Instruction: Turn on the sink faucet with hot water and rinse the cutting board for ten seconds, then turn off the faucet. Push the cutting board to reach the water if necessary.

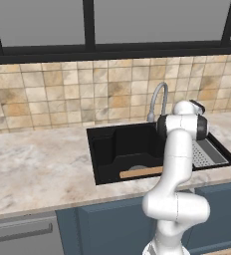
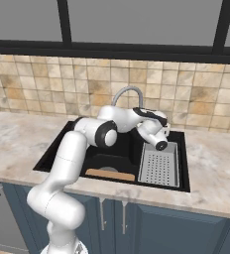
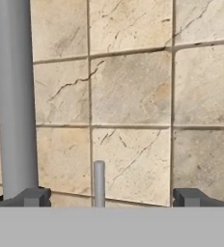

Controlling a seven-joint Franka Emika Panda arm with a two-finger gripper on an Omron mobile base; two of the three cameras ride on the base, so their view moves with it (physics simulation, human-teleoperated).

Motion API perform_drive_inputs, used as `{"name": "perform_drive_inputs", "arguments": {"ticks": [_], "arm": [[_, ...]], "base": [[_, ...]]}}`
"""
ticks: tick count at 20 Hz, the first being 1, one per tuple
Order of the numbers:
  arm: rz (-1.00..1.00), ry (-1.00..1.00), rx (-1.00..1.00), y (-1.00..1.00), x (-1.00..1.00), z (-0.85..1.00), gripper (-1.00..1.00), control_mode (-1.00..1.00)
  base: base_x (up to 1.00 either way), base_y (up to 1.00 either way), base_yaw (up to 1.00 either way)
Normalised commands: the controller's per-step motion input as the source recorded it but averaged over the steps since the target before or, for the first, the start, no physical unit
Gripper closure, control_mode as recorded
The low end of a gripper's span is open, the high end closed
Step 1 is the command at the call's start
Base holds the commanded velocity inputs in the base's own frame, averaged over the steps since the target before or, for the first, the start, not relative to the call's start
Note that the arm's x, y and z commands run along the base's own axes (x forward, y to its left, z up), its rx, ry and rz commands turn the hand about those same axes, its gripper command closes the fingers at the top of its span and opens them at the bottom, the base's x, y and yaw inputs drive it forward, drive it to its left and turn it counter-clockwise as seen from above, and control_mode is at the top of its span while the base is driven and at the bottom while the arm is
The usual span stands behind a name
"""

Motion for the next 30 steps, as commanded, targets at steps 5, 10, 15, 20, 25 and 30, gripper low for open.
{"name": "perform_drive_inputs", "arguments": {"ticks": [5,10,15,20,25,30], "arm": [[-0.04,0.00,0.00,0.01,0.11,0.00,-1.00,-1.00],[-0.04,0.00,0.00,0.00,0.06,-0.01,-1.00,-1.00],[-0.04,0.00,0.00,0.01,0.00,0.00,-1.00,-1.00],[-0.04,0.00,0.00,0.01,0.00,0.00,-1.00,-1.00],[-0.04,0.00,0.00,0.03,0.06,-0.01,-1.00,-1.00],[-0.03,0.00,0.00,0.06,0.12,0.00,-1.00,-1.00]], "base": [[0.00,0.00,0.00],[0.00,0.00,0.00],[0.00,0.00,0.00],[0.00,0.00,0.00],[0.00,0.00,0.00],[0.00,0.00,0.00]]}}
